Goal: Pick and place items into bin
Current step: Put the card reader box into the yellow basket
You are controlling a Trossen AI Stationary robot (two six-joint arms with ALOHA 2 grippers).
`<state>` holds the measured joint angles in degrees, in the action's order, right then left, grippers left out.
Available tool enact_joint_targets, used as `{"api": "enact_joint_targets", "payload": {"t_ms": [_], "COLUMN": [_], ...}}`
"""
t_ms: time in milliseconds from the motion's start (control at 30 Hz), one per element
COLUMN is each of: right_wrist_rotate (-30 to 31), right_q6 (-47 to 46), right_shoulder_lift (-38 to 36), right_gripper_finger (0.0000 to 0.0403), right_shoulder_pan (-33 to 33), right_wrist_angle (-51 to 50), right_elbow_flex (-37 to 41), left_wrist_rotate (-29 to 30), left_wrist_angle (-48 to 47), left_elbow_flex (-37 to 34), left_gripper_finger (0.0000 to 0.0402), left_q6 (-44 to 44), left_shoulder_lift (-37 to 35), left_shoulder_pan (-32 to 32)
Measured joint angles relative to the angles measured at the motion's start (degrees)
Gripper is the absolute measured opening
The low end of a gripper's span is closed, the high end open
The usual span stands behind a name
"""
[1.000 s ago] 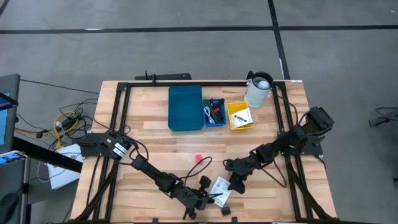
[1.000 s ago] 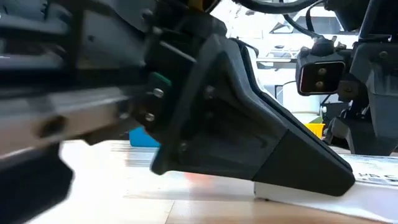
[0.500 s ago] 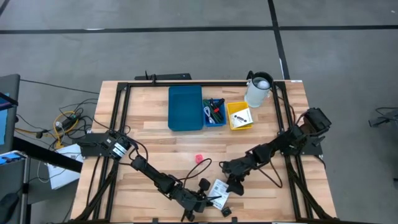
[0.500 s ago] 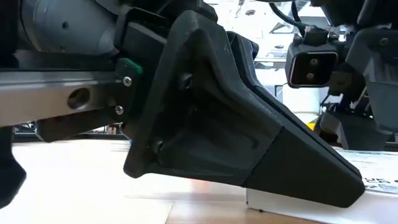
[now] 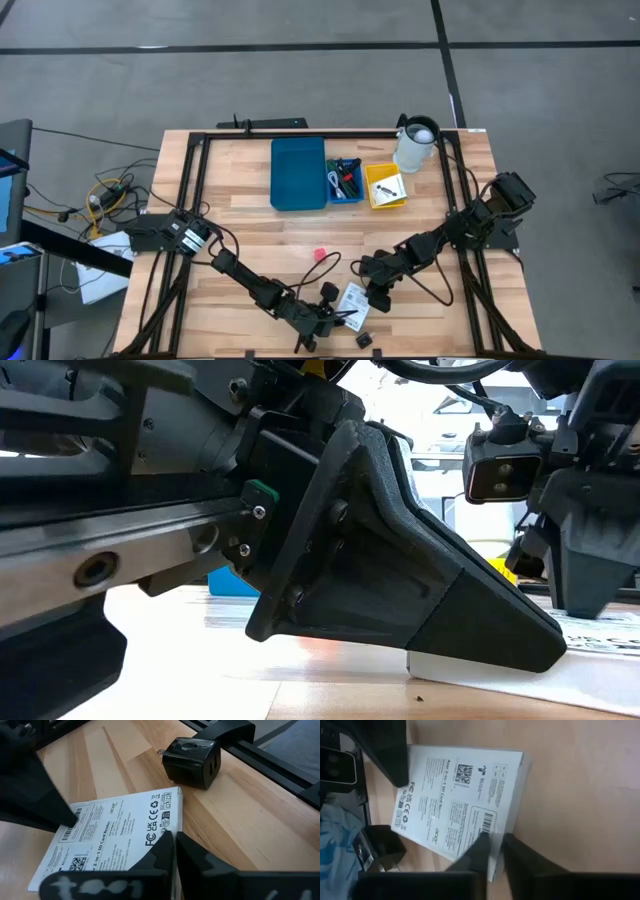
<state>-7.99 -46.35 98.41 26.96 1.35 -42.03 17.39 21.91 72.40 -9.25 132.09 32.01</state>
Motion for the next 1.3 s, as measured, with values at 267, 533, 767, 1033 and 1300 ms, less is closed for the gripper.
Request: {"api": "enact_joint_targets", "payload": {"t_ms": [267, 533, 767, 1033, 1300], "right_wrist_rotate": [2.0, 3.8, 6.5, 8.9, 11.1], "right_q6": [0.2, 0.5, 1.8, 2.9, 4.9], "right_shoulder_lift": [0.0, -0.7, -4.8, -9.7, -11.6], "right_gripper_finger": [0.0003, 0.0000, 0.0002, 0.0001, 0.0001], "right_shoulder_pan": [-0.5, -0.4, -0.5, -0.3, -0.4], "right_wrist_angle": [1.2, 1.7, -2.5, -5.3, -7.5], "right_elbow_flex": [0.2, 0.3, 0.4, 0.3, 0.3], "left_wrist_rotate": [1.1, 2.5, 7.9, 16.9, 17.0], "left_wrist_angle": [-0.1, -1.0, -14.0, -32.0, -35.7], "left_elbow_flex": [0.0, 0.0, 0.0, -0.5, -0.6], "left_gripper_finger": [0.0000, 0.0002, 0.0017, 0.0025, 0.0004], "left_q6": [2.4, 2.0, -0.3, -3.9, -4.4], "left_shoulder_lift": [0.0, -0.3, -3.8, -9.0, -10.0], "left_shoulder_pan": [0.0, 0.6, 1.2, 2.5, 2.3]}}
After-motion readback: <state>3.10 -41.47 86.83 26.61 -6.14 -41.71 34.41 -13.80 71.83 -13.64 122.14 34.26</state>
